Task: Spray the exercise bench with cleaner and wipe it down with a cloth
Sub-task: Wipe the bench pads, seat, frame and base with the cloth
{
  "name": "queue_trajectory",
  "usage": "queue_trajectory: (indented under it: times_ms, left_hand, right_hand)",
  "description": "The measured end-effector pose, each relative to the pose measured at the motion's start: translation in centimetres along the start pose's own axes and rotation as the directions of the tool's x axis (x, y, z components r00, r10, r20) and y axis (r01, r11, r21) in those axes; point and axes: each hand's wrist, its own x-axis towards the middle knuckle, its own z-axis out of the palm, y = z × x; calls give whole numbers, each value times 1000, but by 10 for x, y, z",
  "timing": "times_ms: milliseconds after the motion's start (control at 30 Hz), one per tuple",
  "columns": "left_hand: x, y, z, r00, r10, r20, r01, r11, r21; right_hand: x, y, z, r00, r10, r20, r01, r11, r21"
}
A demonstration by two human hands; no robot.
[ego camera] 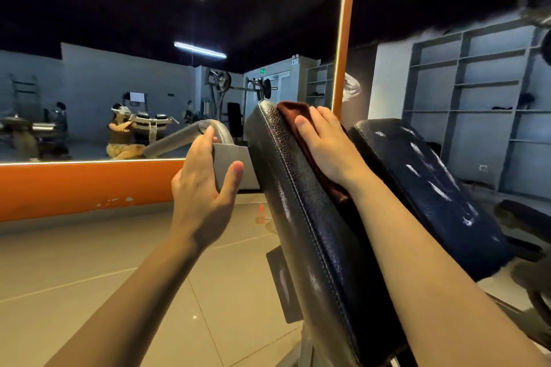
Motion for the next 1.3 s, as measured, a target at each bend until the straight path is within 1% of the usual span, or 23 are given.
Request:
queue_trajectory:
  times_ms: [100, 200, 333, 433, 500, 567, 600, 667, 800, 867, 933, 1033, 1133, 1200, 1267, 1300]
  left_hand:
    - [0, 3, -1, 1000, 4, 7, -4, 1000, 0]
    - [-3, 6, -2, 1000, 10, 8, -10, 1000, -12]
    - [-2, 5, -7, 998, 25, 52, -26, 999, 28]
    - [-4, 3, -12, 997, 33, 66, -35, 999, 34]
    - [-5, 6, -14, 998, 18, 53, -18, 1000, -1]
    - [-4, 9, -16, 998, 25, 64, -23, 999, -42]
    - [-3, 10, -17, 997, 37, 70, -33, 998, -54]
    - [-2, 10, -19, 996, 59, 72, -55, 997, -57]
    - [-4, 3, -17, 995, 65, 80, -64, 998, -22]
    - [-4, 1, -16, 994, 65, 84, -66, 998, 11]
    - [-5, 3, -16, 993, 57, 99, -61, 997, 41]
    - [-11, 6, -19, 993, 28, 112, -33, 998, 47]
    - [-16, 4, -27, 995, 21, 98, -28, 997, 71]
    - [-18, 1, -38, 987, 51, 155, -56, 998, 30]
    - [-14, -1, -53, 965, 82, 251, -64, 995, -79]
    - [-12, -2, -59, 956, 98, 277, -68, 991, -119]
  right_hand:
    - [-17, -3, -2, 999, -12, 46, 12, 1000, -8]
    - [-39, -15, -5, 999, -28, 39, 27, 999, 25]
    - [-101, -35, 0, 996, -69, 63, 65, 995, 72]
    - [-145, -43, 4, 986, -114, 125, 111, 993, 27]
    - [-146, -45, 3, 985, -110, 135, 108, 994, 28]
    - [-127, -45, 2, 988, -118, 97, 114, 992, 50]
    - [-112, -44, 1, 992, -107, 74, 102, 993, 67]
    - [-74, -37, -3, 999, -24, 40, 19, 994, 110]
    - [-11, -20, -8, 988, 153, 9, -153, 986, 73]
    - [-5, -21, -7, 980, 199, 18, -200, 978, 64]
    - [-14, -29, -7, 977, 211, 25, -212, 975, 62]
    - [-46, -47, -6, 986, 167, 6, -167, 983, 77]
    - [-98, -58, 7, 1000, 21, 1, -21, 997, 78]
    - [-131, -57, 14, 997, -71, 8, 71, 997, 11]
    - [-153, -52, 16, 994, -102, 22, 104, 989, -104]
    - [-160, -51, 17, 994, -103, 27, 106, 980, -169]
